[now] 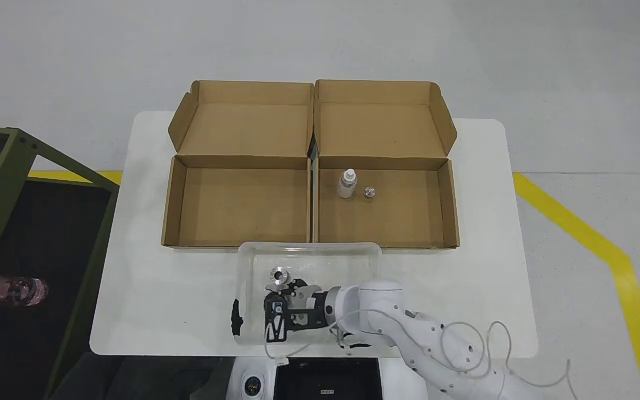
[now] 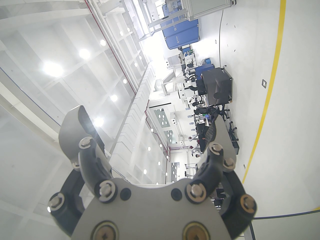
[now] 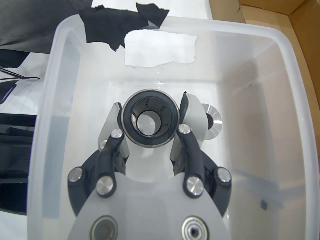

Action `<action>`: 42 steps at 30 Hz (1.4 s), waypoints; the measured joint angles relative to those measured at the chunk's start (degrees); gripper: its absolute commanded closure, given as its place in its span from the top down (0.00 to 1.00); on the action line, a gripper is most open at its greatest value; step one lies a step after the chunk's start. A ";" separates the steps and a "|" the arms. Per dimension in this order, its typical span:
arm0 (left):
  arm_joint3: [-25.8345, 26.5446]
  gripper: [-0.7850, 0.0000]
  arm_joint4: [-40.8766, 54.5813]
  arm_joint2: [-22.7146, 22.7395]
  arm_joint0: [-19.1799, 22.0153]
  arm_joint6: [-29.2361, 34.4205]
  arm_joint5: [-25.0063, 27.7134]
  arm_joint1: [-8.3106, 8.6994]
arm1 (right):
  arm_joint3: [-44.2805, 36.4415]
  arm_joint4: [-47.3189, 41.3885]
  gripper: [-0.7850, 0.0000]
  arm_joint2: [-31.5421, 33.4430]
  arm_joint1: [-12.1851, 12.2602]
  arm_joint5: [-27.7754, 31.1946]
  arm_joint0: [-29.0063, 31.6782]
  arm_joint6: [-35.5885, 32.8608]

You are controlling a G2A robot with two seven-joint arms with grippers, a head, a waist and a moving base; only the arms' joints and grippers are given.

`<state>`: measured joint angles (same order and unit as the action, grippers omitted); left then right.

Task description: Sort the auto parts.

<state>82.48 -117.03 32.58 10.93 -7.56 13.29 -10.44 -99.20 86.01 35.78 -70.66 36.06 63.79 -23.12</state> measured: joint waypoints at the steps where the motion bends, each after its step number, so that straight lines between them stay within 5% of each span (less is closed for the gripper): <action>1: 0.00 1.00 0.00 0.00 0.00 0.00 0.00 0.00 | 0.09 0.02 0.24 -0.02 -0.06 0.00 -0.04 0.04; 5: 0.00 1.00 0.00 0.00 0.00 0.00 0.00 0.00 | -0.11 -0.15 0.00 0.14 -0.15 0.15 -0.04 0.13; 28: 0.00 1.00 0.00 0.00 0.00 0.00 0.00 0.00 | -10.20 -10.81 0.00 12.39 2.83 6.03 5.57 3.82; 42: 0.00 1.00 0.00 0.00 0.00 0.00 0.00 0.00 | -9.89 -21.24 0.00 19.83 3.70 4.66 5.24 4.71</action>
<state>82.48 -117.03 32.58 10.93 -7.56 13.29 -10.44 -109.09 64.76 55.60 -66.97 40.72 69.03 -18.41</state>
